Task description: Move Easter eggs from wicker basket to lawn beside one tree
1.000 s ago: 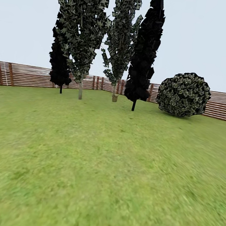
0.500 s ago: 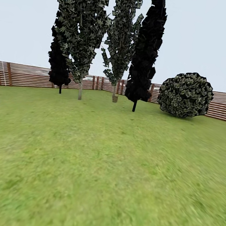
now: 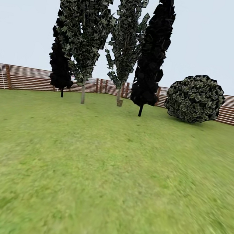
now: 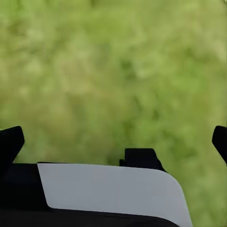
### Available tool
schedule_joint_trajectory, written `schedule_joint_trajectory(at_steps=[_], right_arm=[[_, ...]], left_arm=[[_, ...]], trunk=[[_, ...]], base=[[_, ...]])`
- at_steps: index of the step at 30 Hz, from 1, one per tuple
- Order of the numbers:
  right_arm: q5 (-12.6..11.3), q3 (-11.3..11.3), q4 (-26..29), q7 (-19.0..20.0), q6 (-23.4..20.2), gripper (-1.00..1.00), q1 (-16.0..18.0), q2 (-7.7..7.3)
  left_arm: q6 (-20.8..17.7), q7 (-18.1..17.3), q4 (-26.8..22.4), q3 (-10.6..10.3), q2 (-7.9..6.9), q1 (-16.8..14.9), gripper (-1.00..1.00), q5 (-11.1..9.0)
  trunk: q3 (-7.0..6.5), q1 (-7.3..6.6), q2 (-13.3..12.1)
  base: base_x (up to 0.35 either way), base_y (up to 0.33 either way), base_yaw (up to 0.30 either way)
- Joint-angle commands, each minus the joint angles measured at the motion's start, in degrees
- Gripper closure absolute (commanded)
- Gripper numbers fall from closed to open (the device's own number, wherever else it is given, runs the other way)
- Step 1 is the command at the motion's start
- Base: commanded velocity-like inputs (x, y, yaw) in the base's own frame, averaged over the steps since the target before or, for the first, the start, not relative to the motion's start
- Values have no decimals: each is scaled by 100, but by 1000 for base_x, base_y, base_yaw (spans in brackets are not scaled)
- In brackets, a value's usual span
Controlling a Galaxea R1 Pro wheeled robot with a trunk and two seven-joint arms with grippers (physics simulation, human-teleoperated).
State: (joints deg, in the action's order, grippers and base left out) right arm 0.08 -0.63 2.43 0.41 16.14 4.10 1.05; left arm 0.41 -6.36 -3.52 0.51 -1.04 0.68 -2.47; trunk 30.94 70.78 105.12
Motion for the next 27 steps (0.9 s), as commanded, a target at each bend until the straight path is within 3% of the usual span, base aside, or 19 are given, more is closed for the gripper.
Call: schedule_joint_trajectory(at_steps=[1, 27], right_arm=[[0, -8, -5, 4, 20, -100, 4, 0], [1, -8, -5, 3, 18, -100, 5, 0]], left_arm=[[3, -23, -8, 3, -1, 3, -100, -26], [3, -23, -8, 3, -1, -1, -100, -26]], trunk=[[5, 3, 2], [5, 3, 2]], base=[[334, 126, 0], [334, 127, 0]])
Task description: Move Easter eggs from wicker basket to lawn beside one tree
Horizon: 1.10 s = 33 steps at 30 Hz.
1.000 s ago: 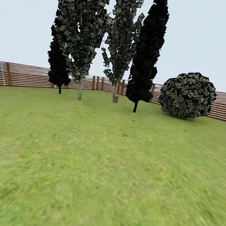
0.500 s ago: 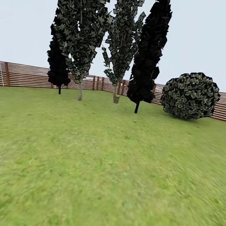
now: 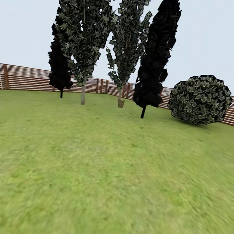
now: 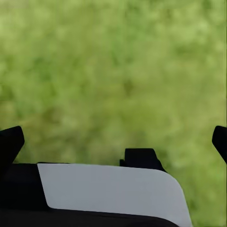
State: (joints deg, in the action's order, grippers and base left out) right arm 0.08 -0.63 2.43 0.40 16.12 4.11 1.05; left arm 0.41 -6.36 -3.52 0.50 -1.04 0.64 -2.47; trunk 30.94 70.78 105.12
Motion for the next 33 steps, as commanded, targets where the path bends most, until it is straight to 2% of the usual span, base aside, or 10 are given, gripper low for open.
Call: schedule_joint_trajectory(at_steps=[1, 33], right_arm=[[-1, -8, -6, 4, 21, -100, 3, 0], [0, -8, -6, 4, 23, -100, 2, 0]], left_arm=[[3, -23, -8, 3, -1, 3, -100, -25], [3, -16, -8, 9, -1, 6, -100, -25]], trunk=[[5, 3, 2], [5, 3, 2]], base=[[334, 127, 0], [334, 127, 0]])
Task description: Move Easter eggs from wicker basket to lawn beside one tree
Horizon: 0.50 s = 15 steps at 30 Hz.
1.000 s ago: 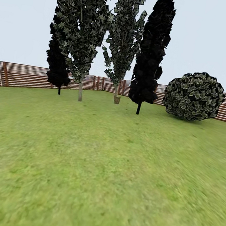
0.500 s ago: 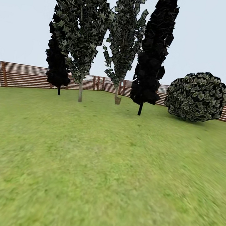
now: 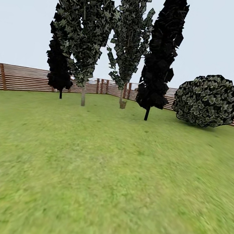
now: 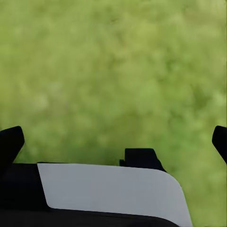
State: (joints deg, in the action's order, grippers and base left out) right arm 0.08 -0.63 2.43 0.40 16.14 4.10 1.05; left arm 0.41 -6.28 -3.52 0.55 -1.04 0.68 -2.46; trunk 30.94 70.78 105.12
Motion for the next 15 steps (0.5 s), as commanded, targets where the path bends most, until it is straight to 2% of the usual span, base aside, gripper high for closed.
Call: schedule_joint_trajectory(at_steps=[1, 15], right_arm=[[0, -8, -5, 4, 20, -100, 4, 0], [1, -8, -5, 4, 20, -100, 6, 0]], left_arm=[[3, -23, -8, 5, -1, 3, -100, -26], [-1, -1, 36, 6, 14, 3, -100, -26]], trunk=[[5, 3, 2], [5, 3, 2]], base=[[334, 127, 0], [334, 127, 0]])
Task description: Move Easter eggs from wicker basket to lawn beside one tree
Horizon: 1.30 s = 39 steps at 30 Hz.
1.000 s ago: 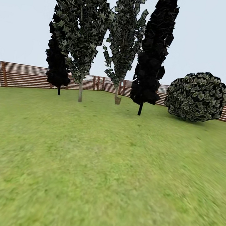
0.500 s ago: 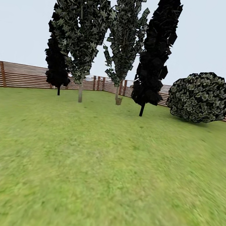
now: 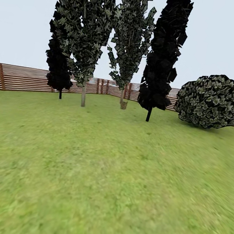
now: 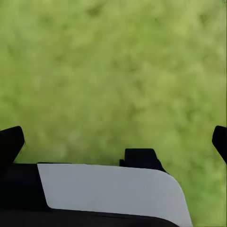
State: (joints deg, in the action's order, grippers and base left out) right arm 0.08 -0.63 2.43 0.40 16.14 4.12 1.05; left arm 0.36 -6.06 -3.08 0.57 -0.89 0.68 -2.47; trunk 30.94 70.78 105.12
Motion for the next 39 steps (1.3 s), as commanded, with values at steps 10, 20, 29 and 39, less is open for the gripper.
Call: schedule_joint_trajectory(at_steps=[10, 20, 29, 39], right_arm=[[-1, -8, -5, 4, 20, -100, 3, 0], [0, -8, -5, 4, 19, -100, 2, 0], [0, -8, -5, 5, 20, -100, 2, 0], [-1, -8, -5, 4, 19, -100, 2, 0]], left_arm=[[4, -19, 26, 4, 1, 2, -100, -26], [6, -31, 27, 4, 1, 3, -100, -26], [7, -38, 27, 6, -7, 2, -100, -137], [7, -48, 27, 5, -1, 3, -100, -156]], trunk=[[5, 3, 2], [5, 3, 2], [5, 3, 2], [5, 3, 2]], base=[[334, 117, 0], [334, 109, 0], [334, 106, 0], [334, 106, 0]])
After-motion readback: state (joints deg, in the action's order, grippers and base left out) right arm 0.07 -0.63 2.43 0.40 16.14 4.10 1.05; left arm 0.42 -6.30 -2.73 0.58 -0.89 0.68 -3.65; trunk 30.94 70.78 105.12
